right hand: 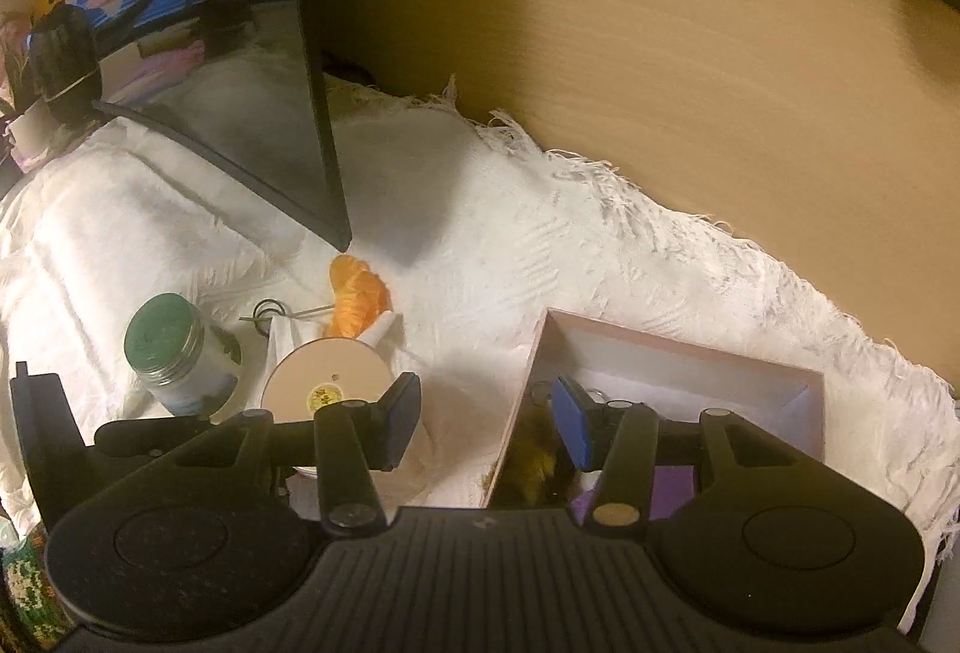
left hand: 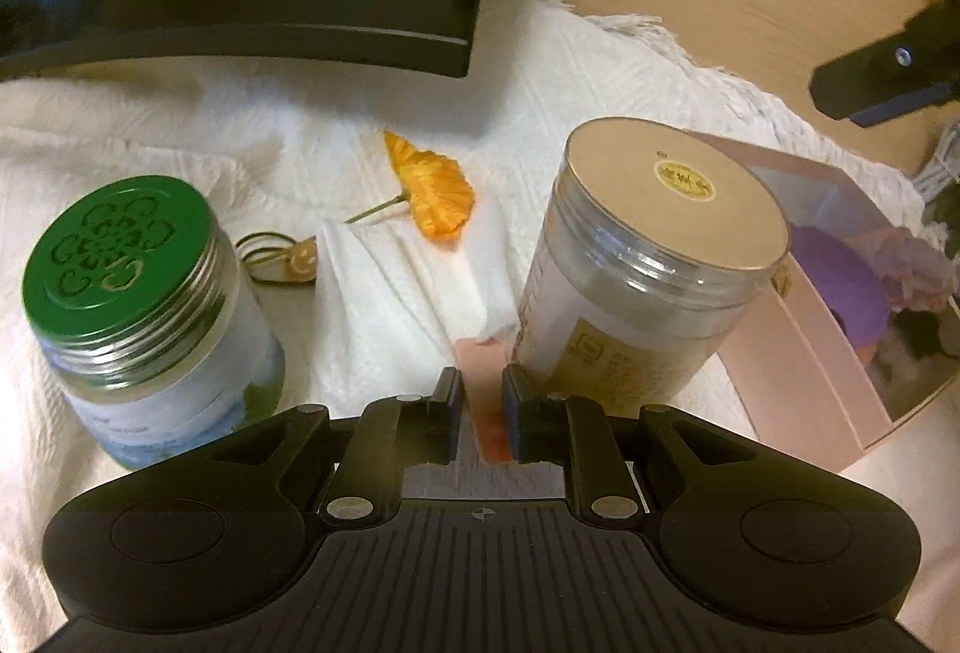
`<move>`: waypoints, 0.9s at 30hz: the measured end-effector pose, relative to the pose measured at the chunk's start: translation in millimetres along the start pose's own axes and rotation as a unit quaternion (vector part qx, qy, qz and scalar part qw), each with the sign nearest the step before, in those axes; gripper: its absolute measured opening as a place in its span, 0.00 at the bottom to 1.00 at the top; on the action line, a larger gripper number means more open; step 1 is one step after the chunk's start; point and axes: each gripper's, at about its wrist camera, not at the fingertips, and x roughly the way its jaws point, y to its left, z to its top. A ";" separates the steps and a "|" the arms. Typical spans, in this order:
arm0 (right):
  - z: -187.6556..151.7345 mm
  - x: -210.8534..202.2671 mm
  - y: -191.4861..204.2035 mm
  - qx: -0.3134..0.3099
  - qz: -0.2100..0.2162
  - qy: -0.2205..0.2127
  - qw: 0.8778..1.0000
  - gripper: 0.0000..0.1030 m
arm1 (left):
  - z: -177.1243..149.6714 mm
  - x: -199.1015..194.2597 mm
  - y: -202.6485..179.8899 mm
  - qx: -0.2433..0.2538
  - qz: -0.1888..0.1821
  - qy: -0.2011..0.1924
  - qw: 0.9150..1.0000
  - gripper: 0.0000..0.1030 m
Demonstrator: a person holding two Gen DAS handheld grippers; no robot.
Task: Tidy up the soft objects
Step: 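Grasp the pink heart hair clip with the left tool while the right tool grasps the orange flower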
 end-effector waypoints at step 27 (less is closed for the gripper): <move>73.7 141.6 120.3 0.006 -0.028 0.124 0.992 0.46 | -33.5 -64.9 52.6 -0.027 -0.015 0.014 0.999 0.10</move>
